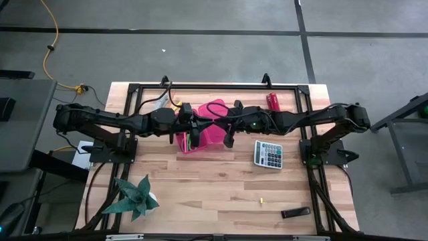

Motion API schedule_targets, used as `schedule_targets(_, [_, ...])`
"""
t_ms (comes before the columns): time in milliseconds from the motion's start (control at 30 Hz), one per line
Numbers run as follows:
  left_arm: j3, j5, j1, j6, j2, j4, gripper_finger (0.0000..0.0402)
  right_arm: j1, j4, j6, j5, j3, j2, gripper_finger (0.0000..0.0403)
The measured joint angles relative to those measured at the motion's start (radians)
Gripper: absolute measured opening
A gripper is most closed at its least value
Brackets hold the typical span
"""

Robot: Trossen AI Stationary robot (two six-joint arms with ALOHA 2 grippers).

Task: Pack school essentials
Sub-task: Put the yellow eraser into the pink pencil box

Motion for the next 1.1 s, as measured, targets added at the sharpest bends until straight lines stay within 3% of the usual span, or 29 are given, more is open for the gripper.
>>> schedule_targets(167, [0.0,-0.008,0.001,0.018,0.0,-0.034,0.0007,0.001,-0.005,-0.003,0.008,0.0,0.0,0.0038])
schedule_targets(400, [0.0,-0.011,0.02,0.049,-0.053,-0.125,0.0001,0.0,-0.081,-0.038,0.027,0.0,-0.017,0.0039])
schedule_targets(633, [-0.001,-0.091,0.046,0.146,-0.285,-0.325,0.0,-0.019,-0.373,-0.032,0.041,0.0,-0.128,0.0039])
schedule_targets(800, [-0.06,-0.058,0.053,0.179,-0.453,-0.317,0.0,-0.028,-0.509,0.013,0.038,-0.004,-0.215,0.0039])
schedule_targets(967, [-0.247,-0.049,0.037,0.109,-0.592,-0.149,0.0,-0.027,-0.388,0.084,0.033,-0.11,-0.315,0.0039])
schedule_targets(1100, [-0.35,-0.007,0.025,0.082,-0.667,-0.026,0.0,-0.025,-0.16,0.141,-0.041,-0.223,-0.378,0.0039])
